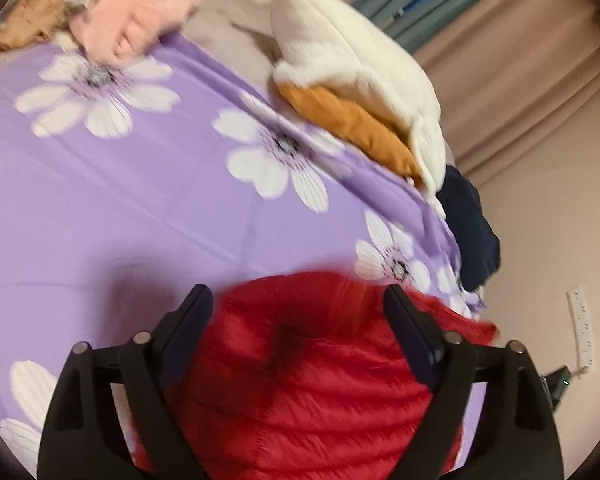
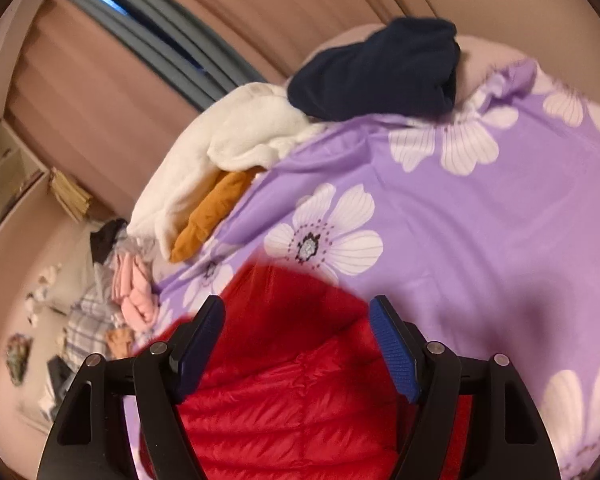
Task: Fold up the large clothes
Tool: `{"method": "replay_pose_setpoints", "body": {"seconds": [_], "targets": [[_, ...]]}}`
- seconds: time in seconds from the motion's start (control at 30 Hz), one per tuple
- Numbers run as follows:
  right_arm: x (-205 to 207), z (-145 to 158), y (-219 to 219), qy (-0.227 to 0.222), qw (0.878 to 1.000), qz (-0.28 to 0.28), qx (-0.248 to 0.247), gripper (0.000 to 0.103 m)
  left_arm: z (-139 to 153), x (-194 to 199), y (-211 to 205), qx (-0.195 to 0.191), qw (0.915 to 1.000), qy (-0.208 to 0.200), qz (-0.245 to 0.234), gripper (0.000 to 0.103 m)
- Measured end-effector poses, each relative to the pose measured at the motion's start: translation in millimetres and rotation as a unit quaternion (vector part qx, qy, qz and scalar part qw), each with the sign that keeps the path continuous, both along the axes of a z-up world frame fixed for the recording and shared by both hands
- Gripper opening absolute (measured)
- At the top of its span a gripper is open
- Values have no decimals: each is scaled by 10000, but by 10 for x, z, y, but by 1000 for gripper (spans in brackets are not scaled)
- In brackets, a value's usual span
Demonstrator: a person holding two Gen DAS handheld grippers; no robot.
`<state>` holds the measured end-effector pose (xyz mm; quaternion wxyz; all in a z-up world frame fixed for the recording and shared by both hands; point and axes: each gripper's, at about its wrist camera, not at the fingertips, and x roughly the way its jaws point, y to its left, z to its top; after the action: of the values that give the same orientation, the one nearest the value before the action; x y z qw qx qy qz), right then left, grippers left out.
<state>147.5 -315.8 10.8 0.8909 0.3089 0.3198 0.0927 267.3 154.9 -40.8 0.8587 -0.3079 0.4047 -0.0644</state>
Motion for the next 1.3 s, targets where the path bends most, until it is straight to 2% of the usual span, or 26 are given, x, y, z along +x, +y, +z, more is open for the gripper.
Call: {"method": "replay_pose_setpoints", "body": {"seconds": [0.07,0.17,0.3,0.37,0.53,0.6,0.67,0.8,0.9,1.0,1.13,1.3], "targets": [[-77,49,71,-65,9995,84,-293,74,53,-63,-20,75,9998,-72,-141,88],[-141,54,274,-47,9949,299,-959,74,116,-233,-248,709,9961,-167,-506,88],[-280,-54,707,-4,9732,617,-2214,74,2,-517,-615,1430,9838,-220,-1060,86],[-397,-128,867,-53,9625,773,-2599,74,-100,-674,-762,1635,9777,-240,-1296,85],[-765,-310,1145,-357,9410,1131,-3169,74,-353,-1088,-1116,2227,9583,-466,-1729,76],[-817,-406,1182,-317,9387,1233,-3203,74,-499,-1197,-1210,2449,9510,-487,-1822,76],[-791,-572,1194,-86,9371,1338,-3222,74,-672,-1218,-1249,2636,9455,-384,-1874,77],[-783,-839,1219,13,9337,1317,-3330,74,-886,-1193,-1249,2613,9456,-246,-1921,79],[-787,-915,1221,-29,9348,1247,-3326,74,-914,-1153,-1239,2581,9459,-207,-1957,79],[-773,-916,1188,17,9389,1239,-3211,74,-884,-1144,-1205,2450,9499,-123,-1936,80],[-908,-765,1202,25,9380,1259,-3230,74,-710,-1283,-1063,2029,9634,-105,-1746,78],[-1150,-594,1017,-165,9477,1059,-3008,74,-660,-1488,-777,1660,9762,-210,-1378,78]]}}
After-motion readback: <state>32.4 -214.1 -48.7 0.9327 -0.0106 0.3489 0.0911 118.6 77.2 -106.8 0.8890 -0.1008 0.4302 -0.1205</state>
